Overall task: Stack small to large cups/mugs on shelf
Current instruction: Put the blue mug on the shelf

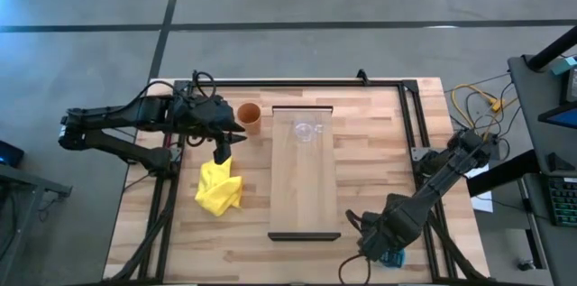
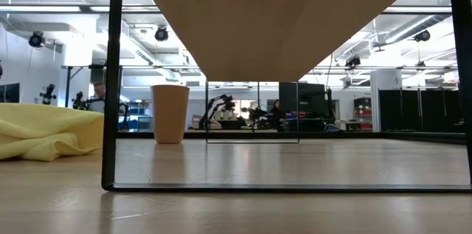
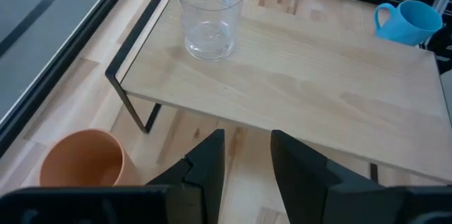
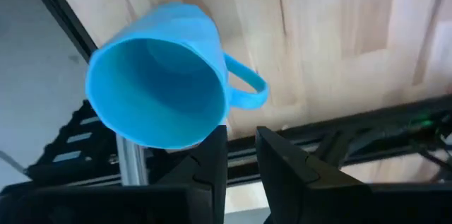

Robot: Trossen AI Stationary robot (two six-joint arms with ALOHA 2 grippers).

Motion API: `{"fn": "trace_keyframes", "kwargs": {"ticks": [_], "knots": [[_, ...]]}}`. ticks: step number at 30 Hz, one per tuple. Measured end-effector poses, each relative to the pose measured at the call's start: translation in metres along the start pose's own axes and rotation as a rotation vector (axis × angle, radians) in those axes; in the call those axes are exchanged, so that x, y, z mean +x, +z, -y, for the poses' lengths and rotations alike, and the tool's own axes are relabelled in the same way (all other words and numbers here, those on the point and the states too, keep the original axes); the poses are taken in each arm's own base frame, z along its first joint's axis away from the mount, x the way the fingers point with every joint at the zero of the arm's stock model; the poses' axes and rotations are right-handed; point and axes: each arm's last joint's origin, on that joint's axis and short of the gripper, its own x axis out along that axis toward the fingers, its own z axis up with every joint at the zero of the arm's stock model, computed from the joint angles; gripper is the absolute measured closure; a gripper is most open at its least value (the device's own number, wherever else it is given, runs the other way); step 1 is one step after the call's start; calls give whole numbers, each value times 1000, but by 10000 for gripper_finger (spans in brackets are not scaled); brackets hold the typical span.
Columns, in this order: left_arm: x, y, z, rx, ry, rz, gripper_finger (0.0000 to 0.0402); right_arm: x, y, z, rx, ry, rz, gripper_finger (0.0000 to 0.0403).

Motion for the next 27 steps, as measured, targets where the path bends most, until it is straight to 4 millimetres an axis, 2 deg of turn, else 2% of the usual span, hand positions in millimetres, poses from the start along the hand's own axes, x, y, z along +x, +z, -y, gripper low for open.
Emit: {"fn": "trace_keyframes", "kwargs": {"ticks": [13, 27], "knots": [[0, 3, 1, -4, -6, 27, 300, 14, -11, 8, -97, 127, 107, 335], [0, 10, 3, -15, -25, 108, 300, 41, -8, 17, -140, 104, 130, 335]]}}
